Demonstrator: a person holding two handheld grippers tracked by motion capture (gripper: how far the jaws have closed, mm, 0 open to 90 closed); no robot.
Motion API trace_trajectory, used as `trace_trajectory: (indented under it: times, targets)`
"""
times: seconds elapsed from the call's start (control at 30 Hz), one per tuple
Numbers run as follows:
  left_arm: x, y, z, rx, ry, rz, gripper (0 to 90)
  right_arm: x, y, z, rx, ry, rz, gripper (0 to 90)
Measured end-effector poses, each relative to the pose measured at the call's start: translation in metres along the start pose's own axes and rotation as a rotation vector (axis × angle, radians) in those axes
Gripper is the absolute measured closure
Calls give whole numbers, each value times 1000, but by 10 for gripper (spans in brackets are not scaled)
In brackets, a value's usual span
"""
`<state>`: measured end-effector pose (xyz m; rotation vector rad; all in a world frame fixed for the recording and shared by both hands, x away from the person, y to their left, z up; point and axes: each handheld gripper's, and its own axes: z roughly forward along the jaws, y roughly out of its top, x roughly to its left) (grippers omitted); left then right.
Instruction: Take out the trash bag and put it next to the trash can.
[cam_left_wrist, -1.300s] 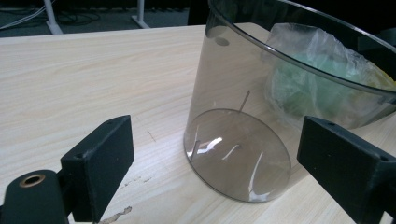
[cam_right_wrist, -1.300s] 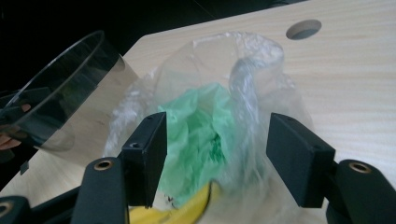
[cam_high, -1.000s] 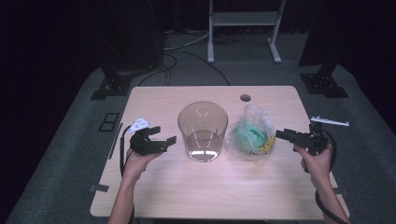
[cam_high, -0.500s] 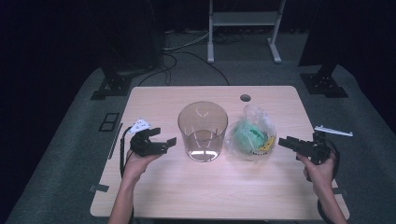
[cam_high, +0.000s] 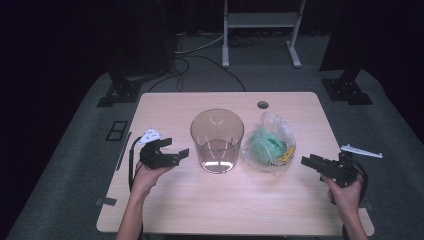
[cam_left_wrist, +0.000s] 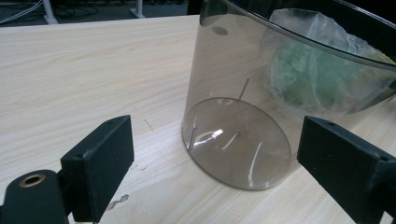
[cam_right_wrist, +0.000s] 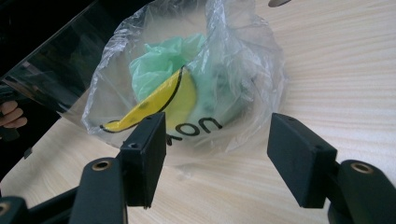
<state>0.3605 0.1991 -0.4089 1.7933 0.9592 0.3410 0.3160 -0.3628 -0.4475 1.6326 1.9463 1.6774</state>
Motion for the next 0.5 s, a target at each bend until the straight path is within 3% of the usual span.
trace_trajectory:
  times: [0.27, 0.5]
  targets:
    - [0, -2, 0, 4, 1, -4, 98, -2, -18, -10, -32, 1, 23, 358]
    - [-3, -3, 1, 4, -1, -4, 98, -2, -39, -26, -81, -31, 37, 352]
